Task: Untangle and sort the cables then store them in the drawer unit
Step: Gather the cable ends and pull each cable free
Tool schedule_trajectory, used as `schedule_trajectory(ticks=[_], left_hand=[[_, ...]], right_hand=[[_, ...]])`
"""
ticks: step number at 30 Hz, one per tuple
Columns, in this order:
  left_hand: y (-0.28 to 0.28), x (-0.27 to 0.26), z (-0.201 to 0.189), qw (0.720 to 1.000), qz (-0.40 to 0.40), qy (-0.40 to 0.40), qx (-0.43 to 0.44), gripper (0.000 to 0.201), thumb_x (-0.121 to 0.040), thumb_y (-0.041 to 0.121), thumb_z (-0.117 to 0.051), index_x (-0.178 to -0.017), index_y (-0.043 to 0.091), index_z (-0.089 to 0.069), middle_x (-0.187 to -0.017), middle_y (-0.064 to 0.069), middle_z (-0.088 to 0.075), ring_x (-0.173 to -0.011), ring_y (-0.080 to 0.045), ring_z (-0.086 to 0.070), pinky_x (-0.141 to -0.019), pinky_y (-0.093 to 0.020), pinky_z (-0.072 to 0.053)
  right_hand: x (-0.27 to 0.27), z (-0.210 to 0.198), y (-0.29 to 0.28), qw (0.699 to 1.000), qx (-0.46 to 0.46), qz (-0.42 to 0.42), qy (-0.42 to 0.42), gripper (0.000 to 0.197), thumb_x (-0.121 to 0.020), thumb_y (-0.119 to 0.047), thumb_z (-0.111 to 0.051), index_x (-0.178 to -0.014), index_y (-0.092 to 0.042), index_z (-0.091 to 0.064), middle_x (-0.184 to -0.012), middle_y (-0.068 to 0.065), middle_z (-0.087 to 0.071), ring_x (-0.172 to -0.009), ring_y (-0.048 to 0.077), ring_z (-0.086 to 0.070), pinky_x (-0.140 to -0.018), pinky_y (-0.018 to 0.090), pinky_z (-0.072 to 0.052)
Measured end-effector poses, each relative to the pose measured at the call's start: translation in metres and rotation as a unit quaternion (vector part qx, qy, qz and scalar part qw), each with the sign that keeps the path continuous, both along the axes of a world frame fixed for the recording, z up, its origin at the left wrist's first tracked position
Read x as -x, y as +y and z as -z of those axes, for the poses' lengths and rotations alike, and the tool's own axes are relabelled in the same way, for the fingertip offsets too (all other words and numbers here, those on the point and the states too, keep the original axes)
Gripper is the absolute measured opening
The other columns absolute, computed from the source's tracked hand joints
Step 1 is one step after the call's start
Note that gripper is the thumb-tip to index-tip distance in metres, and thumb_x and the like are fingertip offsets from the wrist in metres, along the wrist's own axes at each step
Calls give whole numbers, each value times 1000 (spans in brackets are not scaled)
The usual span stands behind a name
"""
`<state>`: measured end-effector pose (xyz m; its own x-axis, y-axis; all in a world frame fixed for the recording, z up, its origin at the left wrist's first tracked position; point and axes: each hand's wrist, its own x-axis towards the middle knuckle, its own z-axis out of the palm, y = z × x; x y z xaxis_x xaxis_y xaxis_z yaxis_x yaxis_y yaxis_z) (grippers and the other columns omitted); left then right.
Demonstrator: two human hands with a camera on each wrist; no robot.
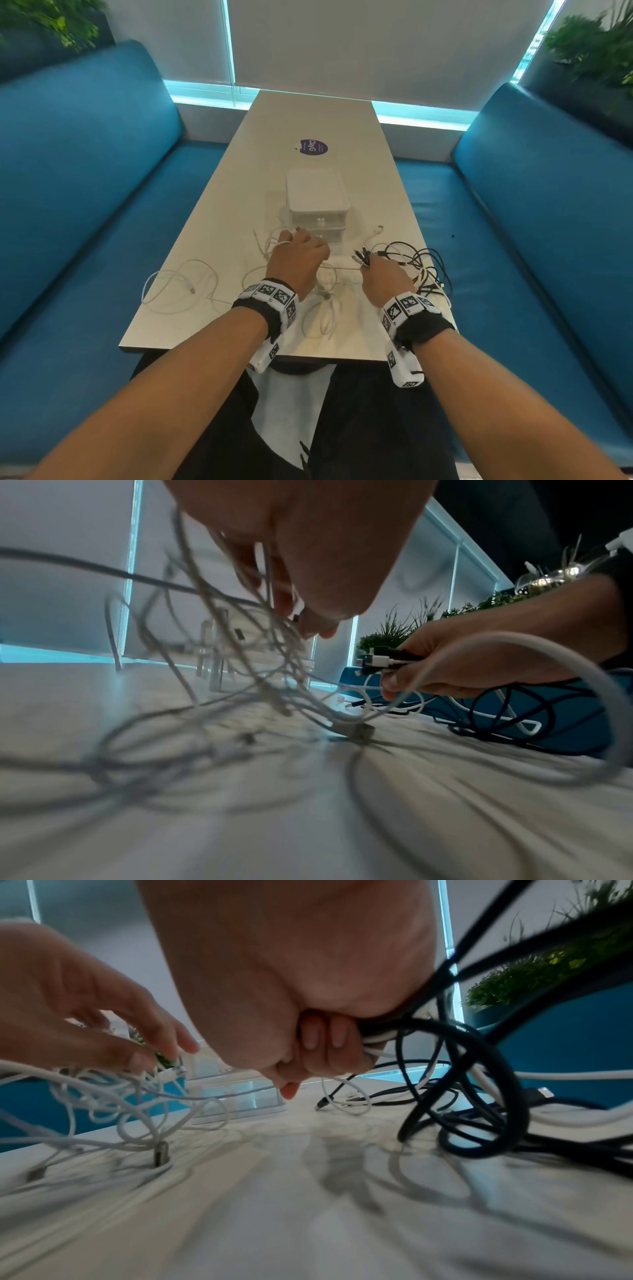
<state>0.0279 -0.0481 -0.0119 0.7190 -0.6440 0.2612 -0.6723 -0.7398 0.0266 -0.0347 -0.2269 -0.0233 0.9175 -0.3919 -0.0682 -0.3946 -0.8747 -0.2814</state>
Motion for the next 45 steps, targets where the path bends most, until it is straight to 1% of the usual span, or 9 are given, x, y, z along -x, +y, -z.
schedule_trajectory(ticks=[5,9,16,20,23,27,31,35,45], left_hand=[[-7,9,1,997,-29,55,-44,29,-84,11,-67,-106,29,-63,-111,11,-67,-109,-19,-53,-96,-47,-19],[-12,11,-6,991,-60,116,-10,31,-85,6,-55,-109,23,-64,-113,6,-66,-109,-20,-57,-112,-54,-10],[-20,14,-26,993,-66,73,-72,38,-74,-4,-60,-105,19,-65,-111,1,-62,-119,-28,-42,-101,-48,-33],[-16,9,-16,986,-66,139,59,36,-82,-5,-57,-112,15,-60,-128,-4,-42,-114,-28,-43,-76,-39,-52],[-19,6,-12,958,-43,209,189,28,-92,3,-51,-116,14,-61,-130,-3,-45,-105,-26,-57,-85,-41,-51],[-32,11,-14,936,-5,188,296,25,-96,2,-47,-115,9,-61,-123,-5,-54,-105,-24,-58,-95,-40,-48],[-40,10,4,975,-4,176,133,33,-101,20,-45,-133,18,-54,-132,-3,-58,-125,-25,-49,-108,-43,-33],[-32,4,26,993,15,118,-27,34,-105,32,-36,-134,26,-53,-129,0,-59,-126,-26,-45,-104,-44,-29],[-24,-3,27,996,19,48,-67,27,-105,27,-37,-107,27,-64,-101,4,-67,-100,-21,-51,-94,-41,-30]], right_hand=[[1,1,3,1000,3,-4,1,27,-103,-32,-42,-117,-16,-58,-112,11,-65,-100,33,-63,-75,36,-45],[1,1,-1,1000,-2,4,-3,26,-102,-32,-42,-115,-16,-59,-110,11,-66,-99,33,-64,-81,40,-52],[2,1,2,1000,-6,5,-11,27,-101,-32,-42,-114,-16,-59,-110,11,-66,-98,34,-64,-80,39,-50],[3,0,-2,1000,-1,2,-10,28,-102,-30,-41,-118,-15,-58,-112,13,-65,-100,35,-63,-79,39,-48],[3,-1,-3,1000,-6,4,-13,29,-102,-30,-41,-120,-15,-58,-112,13,-65,-100,35,-63,-81,40,-50],[1,1,1,999,-11,-15,-28,28,-103,-33,-41,-118,-16,-56,-108,13,-66,-97,35,-64,-77,40,-49],[5,0,-1,997,-6,-36,-68,25,-103,-35,-41,-110,-16,-55,-98,11,-67,-89,35,-63,-71,39,-48],[11,-5,-5,995,26,-61,-79,22,-103,-34,-42,-110,-16,-54,-93,9,-64,-85,33,-62,-66,35,-43],[11,-1,-31,992,122,20,33,28,-96,-12,-41,-113,-17,-62,-107,7,-68,-96,29,-65,-73,35,-47]])
